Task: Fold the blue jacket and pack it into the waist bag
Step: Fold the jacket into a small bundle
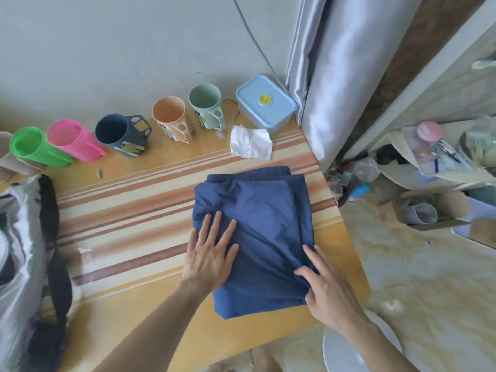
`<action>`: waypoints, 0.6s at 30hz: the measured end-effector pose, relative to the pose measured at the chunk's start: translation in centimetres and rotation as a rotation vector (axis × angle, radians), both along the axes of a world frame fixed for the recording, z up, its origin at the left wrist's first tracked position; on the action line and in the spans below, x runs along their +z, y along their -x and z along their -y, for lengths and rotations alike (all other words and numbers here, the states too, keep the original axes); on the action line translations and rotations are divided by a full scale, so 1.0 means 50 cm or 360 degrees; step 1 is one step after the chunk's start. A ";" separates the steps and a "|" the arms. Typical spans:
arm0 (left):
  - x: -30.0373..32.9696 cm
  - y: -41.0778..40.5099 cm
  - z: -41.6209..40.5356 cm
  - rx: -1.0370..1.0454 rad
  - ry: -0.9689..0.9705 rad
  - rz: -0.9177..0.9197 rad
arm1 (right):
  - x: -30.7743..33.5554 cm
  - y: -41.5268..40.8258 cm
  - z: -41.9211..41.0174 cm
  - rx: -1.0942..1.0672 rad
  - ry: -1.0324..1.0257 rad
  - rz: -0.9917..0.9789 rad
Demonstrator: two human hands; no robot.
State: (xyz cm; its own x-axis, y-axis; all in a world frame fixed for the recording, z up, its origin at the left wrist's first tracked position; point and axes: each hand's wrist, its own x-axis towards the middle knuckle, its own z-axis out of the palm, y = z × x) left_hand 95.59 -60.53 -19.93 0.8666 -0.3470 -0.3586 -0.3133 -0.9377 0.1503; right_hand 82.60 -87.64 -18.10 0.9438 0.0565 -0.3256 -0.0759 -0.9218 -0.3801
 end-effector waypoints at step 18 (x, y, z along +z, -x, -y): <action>0.046 -0.031 -0.015 -0.0599 0.0585 0.0335 | -0.007 -0.159 -0.053 0.0338 0.0044 0.0350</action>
